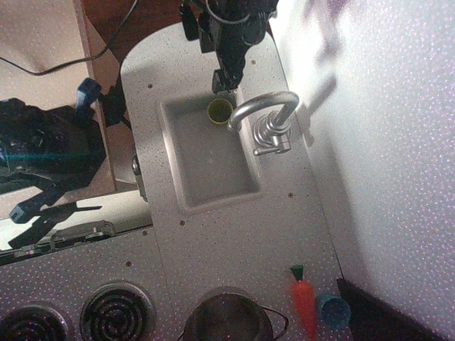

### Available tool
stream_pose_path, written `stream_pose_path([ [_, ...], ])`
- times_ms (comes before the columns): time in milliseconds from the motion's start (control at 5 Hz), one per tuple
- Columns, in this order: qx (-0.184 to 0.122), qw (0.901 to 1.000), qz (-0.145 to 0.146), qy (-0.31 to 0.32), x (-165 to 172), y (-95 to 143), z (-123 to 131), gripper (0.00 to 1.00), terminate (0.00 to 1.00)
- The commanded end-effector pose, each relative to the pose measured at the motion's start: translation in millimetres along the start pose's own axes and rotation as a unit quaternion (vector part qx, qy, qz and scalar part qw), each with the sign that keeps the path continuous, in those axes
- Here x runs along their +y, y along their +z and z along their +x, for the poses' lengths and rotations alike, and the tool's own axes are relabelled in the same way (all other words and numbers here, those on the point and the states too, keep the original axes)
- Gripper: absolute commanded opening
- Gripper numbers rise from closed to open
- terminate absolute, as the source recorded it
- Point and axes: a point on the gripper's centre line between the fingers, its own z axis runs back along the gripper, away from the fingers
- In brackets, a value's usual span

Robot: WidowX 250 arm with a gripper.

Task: Turn faucet right

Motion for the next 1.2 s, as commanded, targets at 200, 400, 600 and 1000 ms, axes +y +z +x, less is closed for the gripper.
stream_pose_path([
  [200, 0.090, 0.9942, 0.056, -0.018, -10, -32, 25, 1.00, 0.00],
  [400, 0.116, 0.9864, 0.107, -0.047, -30, -51, 41, 1.00, 0.00],
  [600, 0.033, 0.9926, 0.090, -0.074, -45, -46, 49, 1.00, 0.00],
  [1000, 0.026, 0.9975, 0.062, -0.020, -53, -20, 19, 1.00, 0.00],
])
